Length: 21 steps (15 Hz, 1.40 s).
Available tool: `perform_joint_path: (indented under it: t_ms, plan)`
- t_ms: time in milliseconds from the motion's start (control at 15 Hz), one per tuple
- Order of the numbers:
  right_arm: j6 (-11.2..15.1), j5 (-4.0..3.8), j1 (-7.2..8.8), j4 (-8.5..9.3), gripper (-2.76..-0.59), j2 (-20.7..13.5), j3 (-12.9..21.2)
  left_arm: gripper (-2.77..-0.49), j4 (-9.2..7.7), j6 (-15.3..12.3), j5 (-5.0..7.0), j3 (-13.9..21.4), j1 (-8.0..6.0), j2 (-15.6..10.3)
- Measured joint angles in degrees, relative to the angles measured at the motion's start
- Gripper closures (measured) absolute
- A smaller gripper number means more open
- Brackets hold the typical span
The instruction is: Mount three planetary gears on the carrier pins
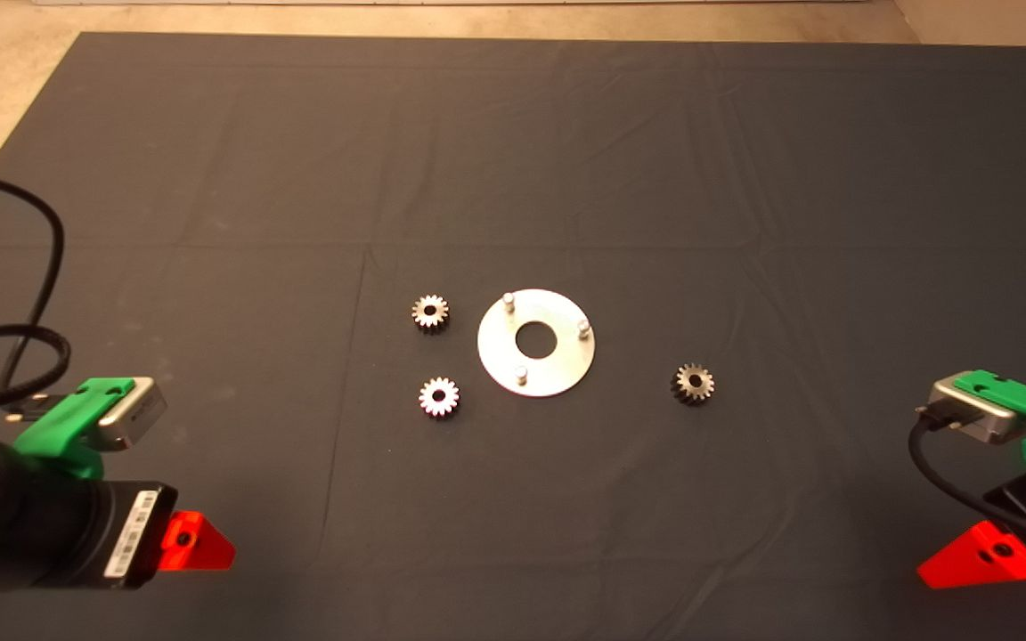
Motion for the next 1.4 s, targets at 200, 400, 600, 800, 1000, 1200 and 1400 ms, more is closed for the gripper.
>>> perform_joint_path:
  t_ms: [200, 400, 600, 800, 1000, 1200, 1400]
  plan:
    - [-0.03, -0.04, 0.0, 0.0, -2.75, 0.46, 0.0, -2.76, -0.02, 0.0, 0.0, 0.0, 0.0, 0.2]
    - [-0.03, -0.04, -0.16, 0.06, -2.75, 1.1, 0.0, -2.76, -0.02, 0.0, 0.0, 0.0, 0.0, 1.31]
    - [-0.01, -0.11, -0.16, 0.09, -2.75, 1.11, 0.0, -2.76, 0.11, 0.57, 0.0, -0.02, 0.0, 2.03]
    - [-0.01, -0.06, -0.24, 0.09, -2.75, 1.13, 0.0, -2.76, 4.29, 3.51, 0.01, -0.02, 0.0, 2.01]
    - [-0.02, -0.24, -0.63, 0.09, -2.75, 0.99, 0.0, -2.76, 13.76, 4.67, 0.0, -0.06, 0.02, 2.04]
    - [-0.01, -0.43, -0.63, 0.09, -2.75, 0.9, 0.0, -2.76, 16.82, 5.16, -1.84, -2.16, 0.05, 2.19]
    - [-0.01, -0.37, -0.63, 0.09, -2.75, 0.96, 0.0, -2.76, 17.05, 5.6, -8.01, -6.36, 0.35, 6.0]
